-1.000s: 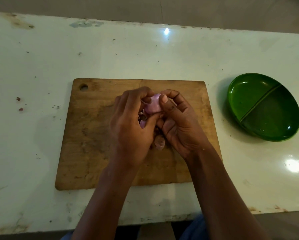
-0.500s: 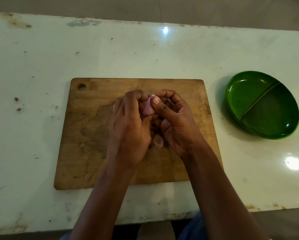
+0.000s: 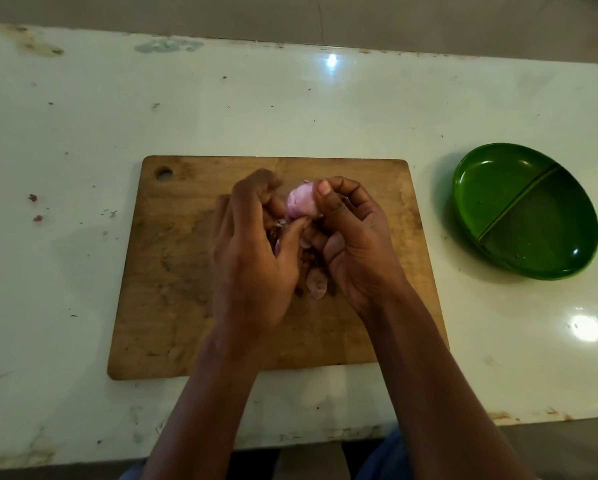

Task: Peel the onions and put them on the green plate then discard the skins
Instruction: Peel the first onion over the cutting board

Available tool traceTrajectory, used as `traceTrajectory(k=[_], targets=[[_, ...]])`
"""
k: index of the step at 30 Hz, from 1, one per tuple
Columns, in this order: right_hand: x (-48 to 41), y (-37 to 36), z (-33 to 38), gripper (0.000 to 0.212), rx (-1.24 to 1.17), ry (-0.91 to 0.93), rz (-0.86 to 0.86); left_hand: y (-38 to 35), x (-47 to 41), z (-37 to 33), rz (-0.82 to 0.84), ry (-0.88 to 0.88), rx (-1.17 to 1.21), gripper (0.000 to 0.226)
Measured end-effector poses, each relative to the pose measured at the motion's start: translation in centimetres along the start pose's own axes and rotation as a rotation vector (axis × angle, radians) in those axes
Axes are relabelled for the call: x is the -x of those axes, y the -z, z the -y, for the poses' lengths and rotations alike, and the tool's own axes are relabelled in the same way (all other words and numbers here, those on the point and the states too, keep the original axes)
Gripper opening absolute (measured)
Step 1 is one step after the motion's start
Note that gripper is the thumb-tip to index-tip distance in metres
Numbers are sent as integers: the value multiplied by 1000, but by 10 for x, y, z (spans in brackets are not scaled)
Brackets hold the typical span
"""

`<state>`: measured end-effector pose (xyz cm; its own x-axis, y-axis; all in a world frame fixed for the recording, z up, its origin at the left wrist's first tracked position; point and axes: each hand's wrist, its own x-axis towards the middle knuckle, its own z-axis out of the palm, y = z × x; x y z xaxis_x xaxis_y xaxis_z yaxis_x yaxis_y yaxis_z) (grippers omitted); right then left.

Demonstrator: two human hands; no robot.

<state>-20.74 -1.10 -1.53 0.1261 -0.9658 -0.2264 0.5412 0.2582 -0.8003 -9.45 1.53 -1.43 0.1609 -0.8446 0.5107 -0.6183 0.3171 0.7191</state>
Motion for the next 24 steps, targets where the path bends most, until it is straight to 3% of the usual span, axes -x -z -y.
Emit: traceTrajectory(k=[4, 7, 10, 13, 19, 24], targets=[[0, 0, 1, 29, -54, -29, 1, 2, -1, 2, 28, -38, -15, 64], [2, -3, 1, 28, -28, -41, 4, 1, 1, 4, 25, -102, -61, 59], [3, -6, 0, 46, 52, -55, -22, 1, 2, 6, -42, -138, -104, 48], [4, -9, -1, 50, 79, -50, -40, 1, 3, 3, -84, -111, -90, 43], [5, -8, -1, 31, 56, -44, -5, 0, 4, 1, -42, -15, -29, 39], [7, -10, 0, 40, 120, -44, -41, -1, 4, 6, 29, 34, -37, 41]])
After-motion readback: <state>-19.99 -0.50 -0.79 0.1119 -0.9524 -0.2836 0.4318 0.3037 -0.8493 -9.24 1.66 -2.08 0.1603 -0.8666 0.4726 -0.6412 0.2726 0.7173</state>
